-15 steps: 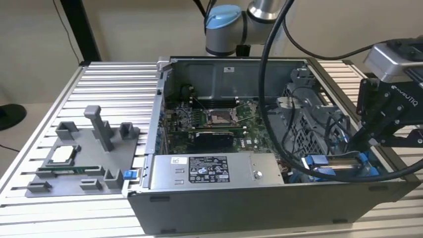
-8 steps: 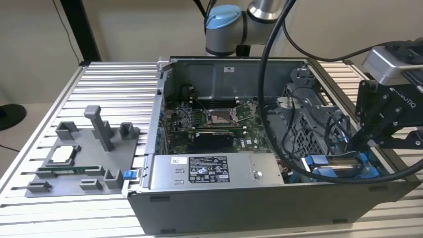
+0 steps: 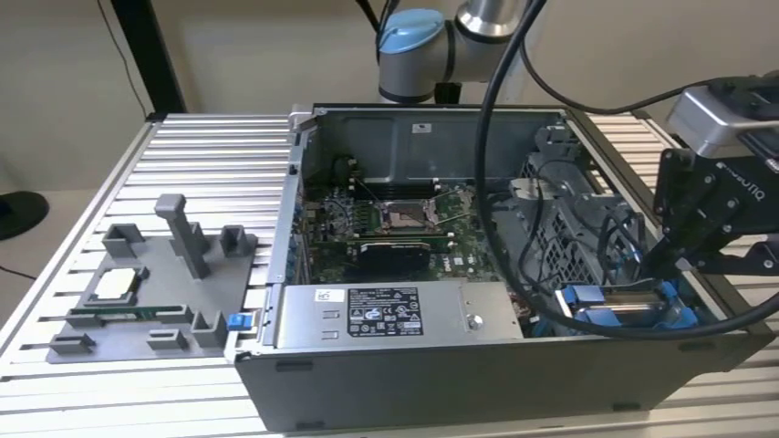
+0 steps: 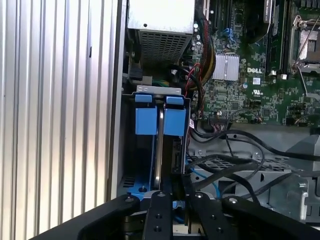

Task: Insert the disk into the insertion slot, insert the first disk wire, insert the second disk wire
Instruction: 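Insert the first disk wire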

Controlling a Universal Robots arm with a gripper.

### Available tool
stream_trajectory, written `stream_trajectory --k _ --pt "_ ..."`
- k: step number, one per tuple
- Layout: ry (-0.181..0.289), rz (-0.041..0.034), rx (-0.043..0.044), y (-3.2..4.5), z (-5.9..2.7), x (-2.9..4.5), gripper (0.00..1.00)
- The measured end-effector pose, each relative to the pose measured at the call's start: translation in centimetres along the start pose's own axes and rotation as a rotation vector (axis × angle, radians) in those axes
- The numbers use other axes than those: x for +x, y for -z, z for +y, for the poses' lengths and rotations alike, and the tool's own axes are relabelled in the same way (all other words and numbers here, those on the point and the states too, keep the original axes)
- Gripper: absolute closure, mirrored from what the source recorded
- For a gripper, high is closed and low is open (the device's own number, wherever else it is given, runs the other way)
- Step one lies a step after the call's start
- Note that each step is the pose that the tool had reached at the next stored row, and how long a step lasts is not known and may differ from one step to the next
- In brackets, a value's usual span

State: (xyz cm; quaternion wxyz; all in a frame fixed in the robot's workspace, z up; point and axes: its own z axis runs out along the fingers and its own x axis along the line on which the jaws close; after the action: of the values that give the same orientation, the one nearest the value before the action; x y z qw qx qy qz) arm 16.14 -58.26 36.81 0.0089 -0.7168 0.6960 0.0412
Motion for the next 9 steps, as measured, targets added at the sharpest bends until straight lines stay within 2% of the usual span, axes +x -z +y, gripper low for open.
stream_trajectory --k 9 --pt "-0.031 -0.0009 0.001 -1.1 -0.37 -0.12 1.0"
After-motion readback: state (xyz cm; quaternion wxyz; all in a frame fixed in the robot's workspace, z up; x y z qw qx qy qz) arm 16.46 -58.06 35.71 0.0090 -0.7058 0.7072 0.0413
